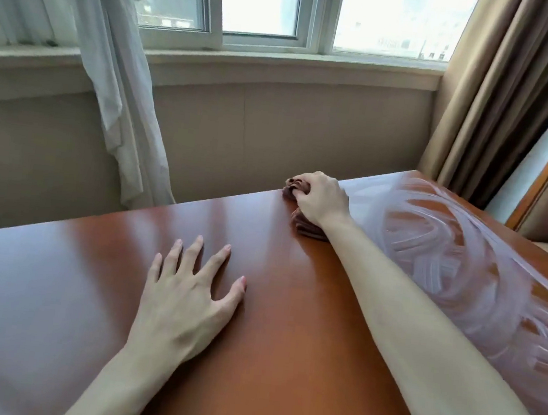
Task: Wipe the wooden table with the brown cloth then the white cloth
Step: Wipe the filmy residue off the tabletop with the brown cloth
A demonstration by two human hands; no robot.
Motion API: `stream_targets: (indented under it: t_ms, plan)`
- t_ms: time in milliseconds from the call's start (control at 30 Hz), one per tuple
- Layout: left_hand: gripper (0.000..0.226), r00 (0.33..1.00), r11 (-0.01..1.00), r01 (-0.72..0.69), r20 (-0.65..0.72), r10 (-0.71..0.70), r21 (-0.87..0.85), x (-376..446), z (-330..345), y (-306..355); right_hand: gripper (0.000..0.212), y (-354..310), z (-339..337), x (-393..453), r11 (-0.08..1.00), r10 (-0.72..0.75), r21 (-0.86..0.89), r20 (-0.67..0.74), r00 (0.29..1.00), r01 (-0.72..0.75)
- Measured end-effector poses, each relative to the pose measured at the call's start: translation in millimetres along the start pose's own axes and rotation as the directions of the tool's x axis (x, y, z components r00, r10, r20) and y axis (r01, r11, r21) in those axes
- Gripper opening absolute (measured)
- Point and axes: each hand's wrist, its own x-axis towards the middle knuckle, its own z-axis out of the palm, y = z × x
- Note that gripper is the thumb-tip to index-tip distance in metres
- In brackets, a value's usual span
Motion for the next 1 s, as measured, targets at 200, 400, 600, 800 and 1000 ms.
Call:
stream_targets:
  t_ms: [200, 400, 600, 800, 1000]
  plan:
    - [0.08, 1.0, 1.0, 0.02, -0.022, -0.02, 0.01, 1.3, 1.9, -0.7, 0.02, -1.3, 16.9, 52.4, 0.996, 0.086, -0.012, 0.024, 0.996, -0.086]
    - [0.076, 0.999, 1.0, 0.013, 0.041, -0.014, 0.017, 0.4, -4.8, 1.6, 0.019, -12.0, -2.4, -46.2, 1.0, 0.007, 0.003, -0.039, 0.999, -0.007]
    - [0.07, 0.997, 1.0, 0.0, 0.077, 0.0, -0.006, -2.6, -9.0, 1.6, 0.021, -37.6, -54.6, -203.8, 0.995, -0.102, -0.019, 0.007, 0.995, 0.102]
    - [0.07, 0.997, 1.0, -0.008, 0.077, 0.009, -0.009, -4.1, -7.7, -0.4, 0.027, -44.2, -78.9, -269.3, 0.984, -0.18, -0.003, 0.037, 0.983, 0.18]
    - [0.069, 0.999, 1.0, -0.024, 0.026, 0.024, -0.013, -1.2, -2.7, -1.9, 0.041, -36.4, -51.5, -166.8, 0.999, -0.043, 0.002, 0.073, 0.996, 0.043]
